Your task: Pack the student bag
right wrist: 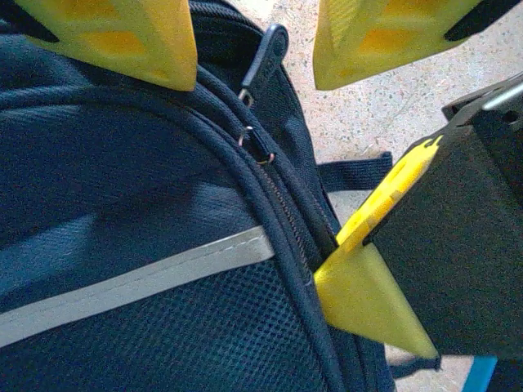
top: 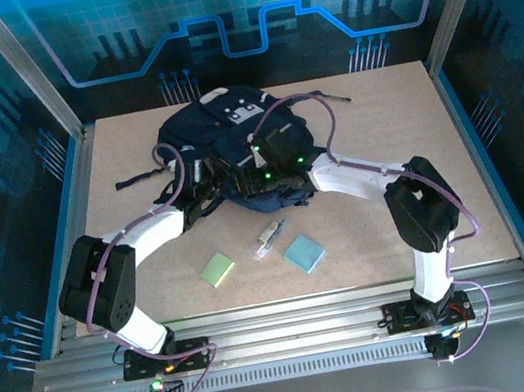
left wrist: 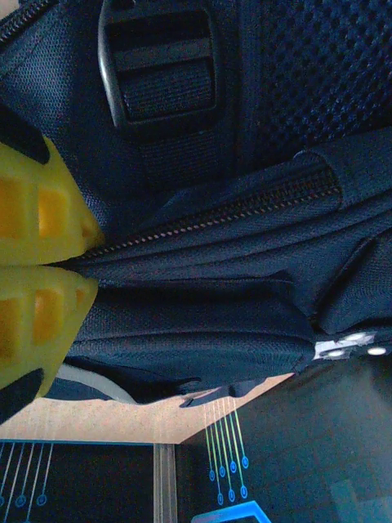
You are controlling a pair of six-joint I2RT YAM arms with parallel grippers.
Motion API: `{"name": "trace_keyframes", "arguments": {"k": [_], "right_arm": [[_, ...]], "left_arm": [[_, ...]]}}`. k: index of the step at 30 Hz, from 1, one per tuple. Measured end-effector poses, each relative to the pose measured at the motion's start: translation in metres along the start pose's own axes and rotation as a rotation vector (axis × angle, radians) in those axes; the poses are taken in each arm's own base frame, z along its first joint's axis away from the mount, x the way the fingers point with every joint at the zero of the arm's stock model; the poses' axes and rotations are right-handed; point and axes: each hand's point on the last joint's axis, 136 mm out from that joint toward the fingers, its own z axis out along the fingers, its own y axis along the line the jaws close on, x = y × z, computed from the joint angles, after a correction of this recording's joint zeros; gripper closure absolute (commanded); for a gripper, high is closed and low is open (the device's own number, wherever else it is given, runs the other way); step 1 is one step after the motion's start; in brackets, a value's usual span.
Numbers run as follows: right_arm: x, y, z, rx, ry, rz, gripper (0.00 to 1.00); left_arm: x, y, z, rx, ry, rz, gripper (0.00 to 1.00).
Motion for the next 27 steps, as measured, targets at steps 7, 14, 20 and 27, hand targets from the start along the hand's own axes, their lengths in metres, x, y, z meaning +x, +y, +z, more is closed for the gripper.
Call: {"name": "trace_keyframes", "arguments": {"k": [7, 14, 20, 27], "right_arm": [[0.015, -0.004, 0.03, 0.069, 0.076, 0.043, 0.63], [0.019, -0.006, 0.036, 0.141, 0.105, 0.06, 0.56], [0.03, -0.012, 0.048, 0.232, 0.115, 0.036, 0.77], [0.035, -0.018, 0.048, 0.223, 0.116, 0.057, 1.0]], "left_arm": [[0.004, 0.009, 0.0, -0.022, 0.008, 0.001, 1.0], [0.004, 0.01, 0.0, -0.028, 0.006, 0.001, 1.0], [0.007, 0.017, 0.0, -0.057, 0.015, 0.028, 1.0], [0.005, 0.021, 0.0, -0.071, 0.014, 0.054, 1.0]]}}
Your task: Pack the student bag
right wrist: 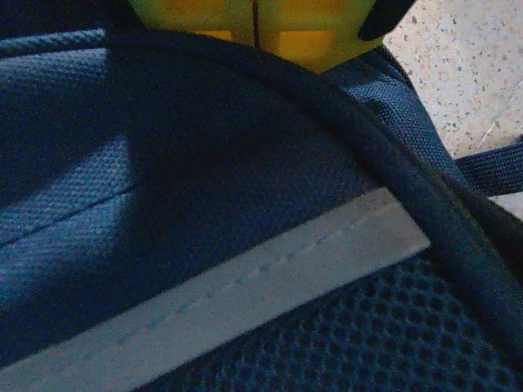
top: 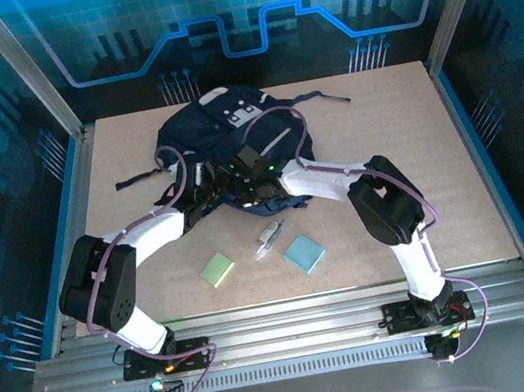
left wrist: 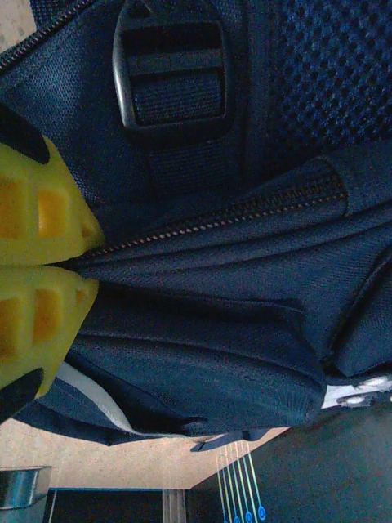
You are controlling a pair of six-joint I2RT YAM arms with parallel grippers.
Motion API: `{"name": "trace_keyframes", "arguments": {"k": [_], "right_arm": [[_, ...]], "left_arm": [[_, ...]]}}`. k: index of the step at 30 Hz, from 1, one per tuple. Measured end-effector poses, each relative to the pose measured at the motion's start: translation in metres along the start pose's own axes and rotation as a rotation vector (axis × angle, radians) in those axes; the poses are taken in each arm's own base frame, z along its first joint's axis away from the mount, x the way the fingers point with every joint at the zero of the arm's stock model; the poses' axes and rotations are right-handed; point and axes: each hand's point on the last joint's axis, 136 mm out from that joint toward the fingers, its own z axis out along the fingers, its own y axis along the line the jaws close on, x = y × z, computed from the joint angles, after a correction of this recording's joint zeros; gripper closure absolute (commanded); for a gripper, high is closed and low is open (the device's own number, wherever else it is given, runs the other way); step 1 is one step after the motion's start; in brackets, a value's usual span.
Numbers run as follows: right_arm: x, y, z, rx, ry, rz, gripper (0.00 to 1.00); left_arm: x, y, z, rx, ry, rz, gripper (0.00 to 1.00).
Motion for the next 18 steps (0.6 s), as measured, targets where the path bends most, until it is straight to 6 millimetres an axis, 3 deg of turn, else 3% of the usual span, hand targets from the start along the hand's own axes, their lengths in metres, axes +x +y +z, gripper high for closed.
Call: {"name": "trace_keyframes", "arguments": {"k": [6, 13, 18], "right_arm": [[0.003, -0.016, -0.01, -0.019, 0.002, -0.003, 1.0], [0.009, -0.063, -0.032, -0.025, -0.019, -0.011, 1.0], [-0.01, -0.107, -0.05, 0.021, -0.069, -0.017, 1.0]], "left_arm": [[-0.008, -0.002, 0.007, 0.003, 0.001, 0.024, 1.0], [-0.018, -0.001, 0.01, -0.001, 0.01, 0.068, 1.0], [-0.021, -0.009, 0.009, 0.015, 0.02, 0.094, 1.0]]}}
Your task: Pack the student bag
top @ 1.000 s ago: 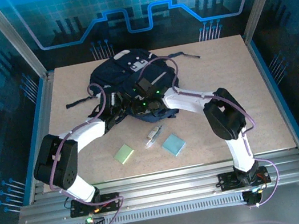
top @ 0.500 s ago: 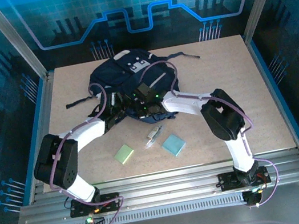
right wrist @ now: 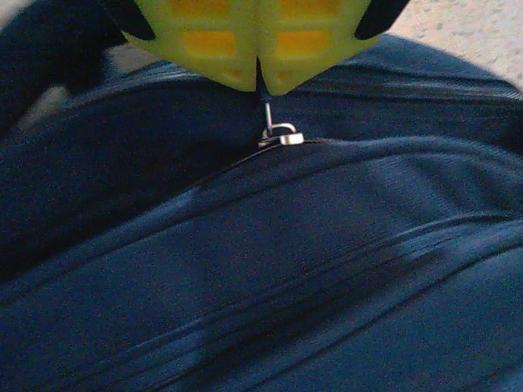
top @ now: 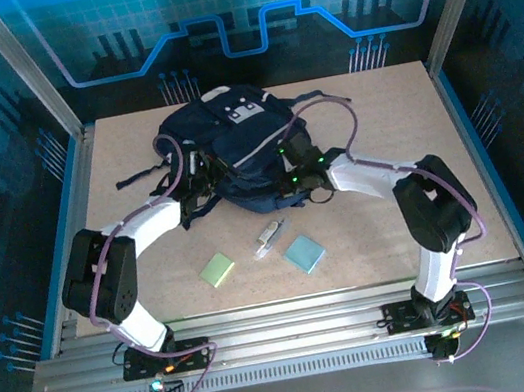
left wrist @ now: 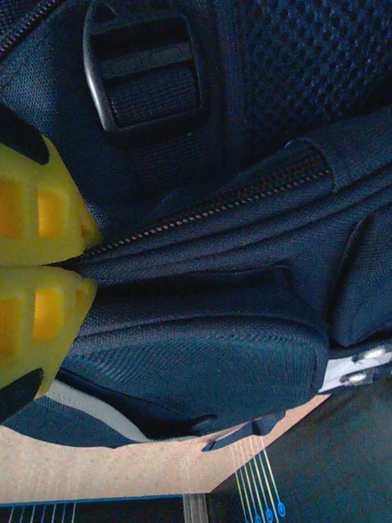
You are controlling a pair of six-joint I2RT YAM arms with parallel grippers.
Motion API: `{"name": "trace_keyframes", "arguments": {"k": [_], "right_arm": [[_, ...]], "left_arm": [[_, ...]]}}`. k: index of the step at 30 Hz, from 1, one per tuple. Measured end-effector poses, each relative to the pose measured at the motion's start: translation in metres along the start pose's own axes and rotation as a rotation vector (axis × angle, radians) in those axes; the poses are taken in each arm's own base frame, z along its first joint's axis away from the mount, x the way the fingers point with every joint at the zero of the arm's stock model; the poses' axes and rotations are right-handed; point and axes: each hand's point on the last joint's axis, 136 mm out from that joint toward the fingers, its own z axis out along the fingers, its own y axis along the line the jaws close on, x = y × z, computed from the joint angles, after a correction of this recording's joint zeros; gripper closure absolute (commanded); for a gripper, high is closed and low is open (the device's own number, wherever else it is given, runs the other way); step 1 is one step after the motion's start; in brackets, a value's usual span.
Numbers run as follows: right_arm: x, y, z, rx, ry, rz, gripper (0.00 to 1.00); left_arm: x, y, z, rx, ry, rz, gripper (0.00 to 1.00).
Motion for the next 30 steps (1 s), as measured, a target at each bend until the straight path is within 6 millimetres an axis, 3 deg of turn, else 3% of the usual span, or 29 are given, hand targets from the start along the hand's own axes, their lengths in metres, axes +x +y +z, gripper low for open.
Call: {"name": "trace_keyframes", "arguments": {"k": [4, 7, 11, 16, 17, 18, 22, 23, 26, 30], "right_arm": [[-0.026, -0.047, -0.012, 0.053, -0.041, 0.017, 1.0], [-0.041, -0.065, -0.021, 0.05, -0.054, 0.022, 1.0], [-0.041, -0.064, -0.039, 0.025, -0.057, -0.003, 1.0], [-0.017, -0.06, -0.06, -0.031, -0.027, 0.017, 1.0], [-0.009, -0.058, -0.064, -0.053, -0.019, 0.029, 1.0], [-0.001, -0.055, -0.066, -0.074, -0.01, 0.04, 1.0], [0.026, -0.037, -0.072, -0.181, 0.025, 0.097, 1.0], [0.03, -0.031, -0.072, -0.205, 0.034, 0.103, 1.0], [0.035, -0.005, -0.062, -0.276, 0.065, 0.097, 1.0], [0.024, 0.035, -0.034, -0.35, 0.1, 0.061, 1.0]], "left_arm": [[0.001, -0.004, 0.0, 0.017, 0.014, 0.003, 1.0], [0.001, -0.011, 0.0, 0.039, 0.028, 0.004, 1.0], [-0.003, -0.023, 0.01, 0.059, 0.044, 0.006, 1.0], [-0.001, -0.035, 0.036, 0.075, 0.105, 0.009, 1.0], [0.001, -0.038, 0.042, 0.079, 0.117, 0.015, 0.96], [0.002, -0.041, 0.047, 0.086, 0.123, 0.024, 0.83], [0.001, -0.058, 0.057, 0.097, 0.134, 0.058, 0.06], [-0.001, -0.059, 0.056, 0.093, 0.128, 0.068, 0.01], [-0.015, -0.069, 0.05, 0.091, 0.081, 0.101, 0.01], [-0.028, -0.07, 0.023, 0.055, 0.03, 0.15, 0.01]]}}
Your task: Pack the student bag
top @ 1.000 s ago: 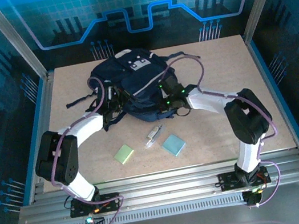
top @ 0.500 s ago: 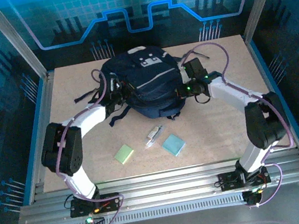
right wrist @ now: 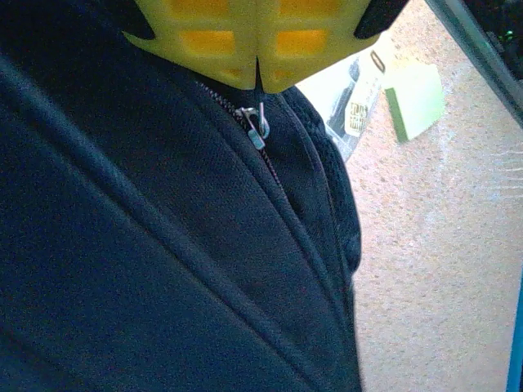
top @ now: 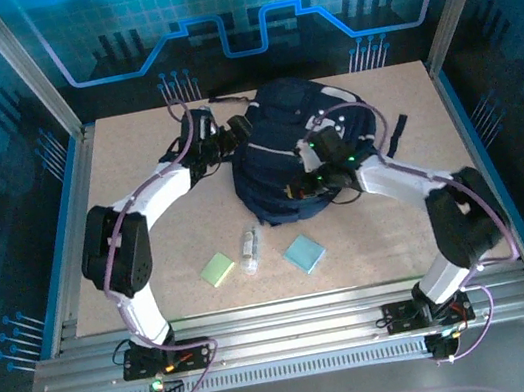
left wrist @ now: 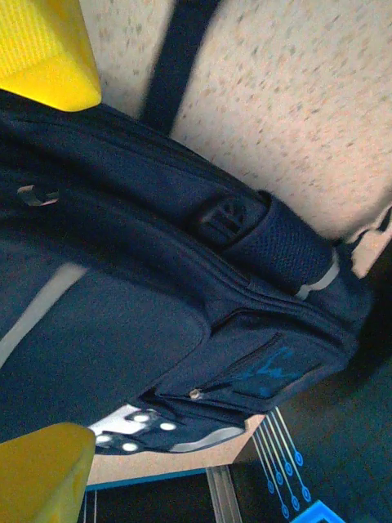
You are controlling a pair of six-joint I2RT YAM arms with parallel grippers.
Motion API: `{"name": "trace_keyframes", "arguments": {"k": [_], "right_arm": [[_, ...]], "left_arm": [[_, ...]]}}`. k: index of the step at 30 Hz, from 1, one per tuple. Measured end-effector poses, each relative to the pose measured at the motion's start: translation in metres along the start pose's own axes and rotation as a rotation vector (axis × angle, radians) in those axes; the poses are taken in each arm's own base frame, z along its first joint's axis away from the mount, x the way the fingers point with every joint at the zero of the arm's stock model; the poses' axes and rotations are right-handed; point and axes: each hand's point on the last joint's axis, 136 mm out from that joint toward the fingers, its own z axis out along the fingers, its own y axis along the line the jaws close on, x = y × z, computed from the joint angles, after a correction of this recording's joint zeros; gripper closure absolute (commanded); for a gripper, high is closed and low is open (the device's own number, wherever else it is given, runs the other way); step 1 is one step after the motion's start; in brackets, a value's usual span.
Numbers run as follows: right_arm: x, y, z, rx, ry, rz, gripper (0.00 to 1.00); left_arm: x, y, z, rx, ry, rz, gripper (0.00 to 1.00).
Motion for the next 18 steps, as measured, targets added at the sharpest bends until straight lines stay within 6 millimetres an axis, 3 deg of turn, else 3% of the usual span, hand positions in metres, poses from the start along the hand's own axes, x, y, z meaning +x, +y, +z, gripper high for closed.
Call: {"name": "trace_keyframes", "arguments": {"k": [4, 8, 13, 18], "right_arm": [[-0.038, 0.027, 0.03, -0.057, -0.015, -0.036, 1.0], [-0.067, 0.044, 0.034, -0.1, -0.058, -0.054, 1.0], [-0.069, 0.046, 0.033, -0.11, -0.065, -0.039, 1.0], [-0.053, 0.043, 0.031, -0.129, -0.06, 0.004, 1.0]], "left_arm": [[-0.004, -0.001, -0.04, -0.001, -0.048, 0.016, 0.01], [0.012, 0.015, -0.061, -0.009, -0.054, -0.024, 0.02], [0.054, 0.053, -0.052, -0.082, 0.007, -0.092, 0.04], [0.079, 0.071, -0.029, -0.124, 0.044, -0.135, 0.07]]}}
